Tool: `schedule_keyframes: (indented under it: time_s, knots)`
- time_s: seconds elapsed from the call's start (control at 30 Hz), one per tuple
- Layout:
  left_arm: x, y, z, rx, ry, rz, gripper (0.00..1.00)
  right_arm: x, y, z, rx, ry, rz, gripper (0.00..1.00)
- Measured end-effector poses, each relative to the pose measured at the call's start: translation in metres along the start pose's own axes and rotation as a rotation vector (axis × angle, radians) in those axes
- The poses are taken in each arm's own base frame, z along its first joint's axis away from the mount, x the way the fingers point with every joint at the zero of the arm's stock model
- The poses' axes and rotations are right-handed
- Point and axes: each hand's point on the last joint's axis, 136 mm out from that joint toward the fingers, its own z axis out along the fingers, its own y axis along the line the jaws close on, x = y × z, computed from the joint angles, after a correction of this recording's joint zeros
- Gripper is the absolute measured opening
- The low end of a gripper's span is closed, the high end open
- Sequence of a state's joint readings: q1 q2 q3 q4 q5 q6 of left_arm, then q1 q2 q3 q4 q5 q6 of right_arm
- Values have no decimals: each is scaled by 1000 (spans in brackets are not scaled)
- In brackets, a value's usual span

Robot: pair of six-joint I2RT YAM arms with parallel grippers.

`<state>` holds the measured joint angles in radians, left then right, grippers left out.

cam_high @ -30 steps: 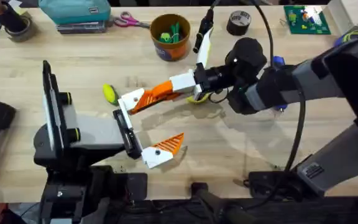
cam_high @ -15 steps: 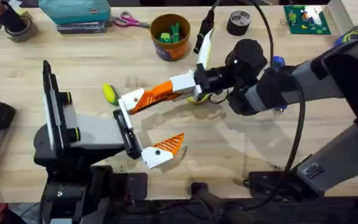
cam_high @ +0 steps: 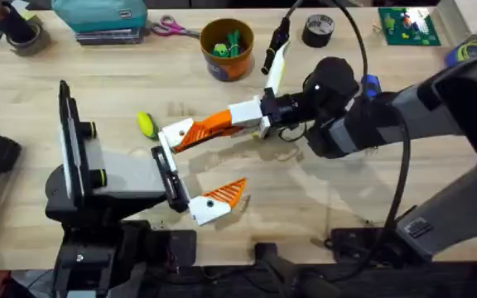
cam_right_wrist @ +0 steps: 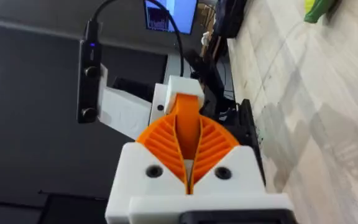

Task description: Pick up the gripper from the table and insert it into the empty holder that is missing its gripper. Then pick up a screw, insert it into the mounting hole, and use the screwdriver to tighten it. Finally, clean up the table by picking up the vegetable and placing it into the bucket.

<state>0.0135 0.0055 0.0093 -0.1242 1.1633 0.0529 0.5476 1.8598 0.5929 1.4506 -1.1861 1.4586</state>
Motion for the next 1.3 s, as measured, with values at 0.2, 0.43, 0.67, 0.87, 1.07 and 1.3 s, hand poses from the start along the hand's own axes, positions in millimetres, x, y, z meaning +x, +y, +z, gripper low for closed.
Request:
schedule_keyframes:
  time_s: [0.2,0.43,0.67,0.87,1.07,1.3]
  knots:
    - [0,0,0,-1,0,0,986,-1,0,0,2,-12,3,9]
    - [0,0,0,-2,0,0,986,-2,0,0,4,-25,4,9]
    - [0,1,0,-4,0,4,985,-2,1,-2,8,-44,8,9]
    - [0,1,0,-4,0,4,986,-3,1,-2,10,-57,10,8]
    - [0,2,0,-12,0,5,986,-3,1,4,10,-72,11,8]
    - [0,4,0,-21,0,4,985,-3,0,6,13,-83,17,8]
